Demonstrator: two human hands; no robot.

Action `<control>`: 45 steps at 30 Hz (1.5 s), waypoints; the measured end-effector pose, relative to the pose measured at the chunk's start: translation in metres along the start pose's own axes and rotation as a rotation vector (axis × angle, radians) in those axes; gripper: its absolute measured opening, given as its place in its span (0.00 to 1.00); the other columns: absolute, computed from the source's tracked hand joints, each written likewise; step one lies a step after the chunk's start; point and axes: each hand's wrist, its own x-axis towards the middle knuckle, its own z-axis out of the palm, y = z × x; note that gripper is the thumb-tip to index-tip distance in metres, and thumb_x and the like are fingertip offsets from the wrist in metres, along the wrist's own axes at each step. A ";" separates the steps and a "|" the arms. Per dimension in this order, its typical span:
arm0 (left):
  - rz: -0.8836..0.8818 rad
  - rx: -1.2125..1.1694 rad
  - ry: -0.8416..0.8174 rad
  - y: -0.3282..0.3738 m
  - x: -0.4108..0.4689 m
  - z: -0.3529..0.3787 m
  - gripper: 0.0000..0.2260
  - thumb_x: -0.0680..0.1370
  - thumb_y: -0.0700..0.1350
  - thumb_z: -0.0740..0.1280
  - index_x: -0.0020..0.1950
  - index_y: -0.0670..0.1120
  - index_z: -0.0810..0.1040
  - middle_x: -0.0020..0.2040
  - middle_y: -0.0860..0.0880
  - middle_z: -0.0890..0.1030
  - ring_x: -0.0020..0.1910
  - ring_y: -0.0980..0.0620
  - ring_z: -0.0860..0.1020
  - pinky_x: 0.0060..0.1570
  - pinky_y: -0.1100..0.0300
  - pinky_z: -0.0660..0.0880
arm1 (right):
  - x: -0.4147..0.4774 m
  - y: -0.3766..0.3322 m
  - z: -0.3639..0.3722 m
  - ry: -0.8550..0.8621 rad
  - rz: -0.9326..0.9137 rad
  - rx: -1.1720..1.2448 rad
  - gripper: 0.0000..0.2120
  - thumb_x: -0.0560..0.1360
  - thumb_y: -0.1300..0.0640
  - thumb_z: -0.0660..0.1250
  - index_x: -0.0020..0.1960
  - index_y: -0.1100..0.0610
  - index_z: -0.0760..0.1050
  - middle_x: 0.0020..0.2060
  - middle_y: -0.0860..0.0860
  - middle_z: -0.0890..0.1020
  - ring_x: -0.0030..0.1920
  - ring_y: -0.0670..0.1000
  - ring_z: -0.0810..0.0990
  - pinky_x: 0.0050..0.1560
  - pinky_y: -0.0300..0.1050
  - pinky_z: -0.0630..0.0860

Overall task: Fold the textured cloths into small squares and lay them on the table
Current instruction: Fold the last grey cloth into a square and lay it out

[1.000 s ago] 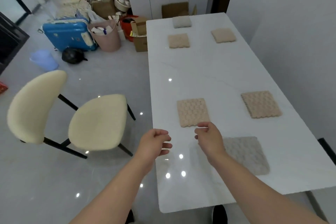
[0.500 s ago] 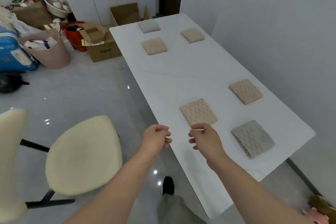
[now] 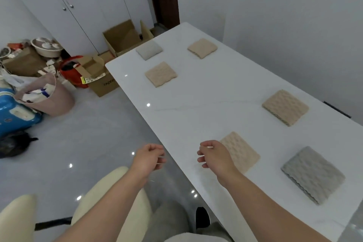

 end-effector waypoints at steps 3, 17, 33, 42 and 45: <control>0.000 0.016 -0.049 0.028 0.036 -0.004 0.05 0.81 0.38 0.66 0.55 0.43 0.80 0.50 0.43 0.84 0.40 0.48 0.83 0.41 0.56 0.80 | 0.025 -0.021 0.013 0.020 0.008 0.018 0.07 0.80 0.60 0.62 0.55 0.54 0.77 0.48 0.55 0.85 0.41 0.52 0.85 0.44 0.46 0.81; 0.222 0.314 -0.172 0.199 0.358 -0.045 0.11 0.80 0.40 0.67 0.61 0.45 0.74 0.51 0.47 0.80 0.46 0.47 0.82 0.52 0.47 0.82 | 0.229 -0.142 0.161 0.307 0.106 0.165 0.06 0.80 0.61 0.64 0.56 0.58 0.77 0.48 0.58 0.84 0.39 0.54 0.84 0.48 0.50 0.82; 0.513 1.057 -0.577 0.293 0.554 -0.071 0.18 0.82 0.48 0.67 0.69 0.43 0.69 0.57 0.48 0.76 0.48 0.51 0.75 0.47 0.58 0.72 | 0.359 -0.214 0.278 0.673 0.366 0.151 0.10 0.76 0.60 0.62 0.56 0.51 0.75 0.47 0.55 0.82 0.43 0.56 0.83 0.46 0.53 0.84; 0.615 1.062 -0.620 0.292 0.573 -0.046 0.08 0.81 0.41 0.67 0.57 0.46 0.70 0.50 0.48 0.78 0.46 0.50 0.79 0.42 0.60 0.74 | 0.406 -0.219 0.293 0.715 0.291 0.089 0.08 0.77 0.62 0.59 0.54 0.54 0.71 0.41 0.51 0.79 0.37 0.51 0.76 0.34 0.43 0.73; 0.614 1.075 -0.628 0.287 0.568 -0.044 0.08 0.80 0.41 0.69 0.53 0.47 0.70 0.45 0.48 0.78 0.42 0.51 0.78 0.37 0.61 0.73 | 0.403 -0.213 0.290 0.736 0.287 0.097 0.09 0.77 0.63 0.58 0.53 0.54 0.72 0.39 0.51 0.78 0.37 0.52 0.76 0.36 0.45 0.75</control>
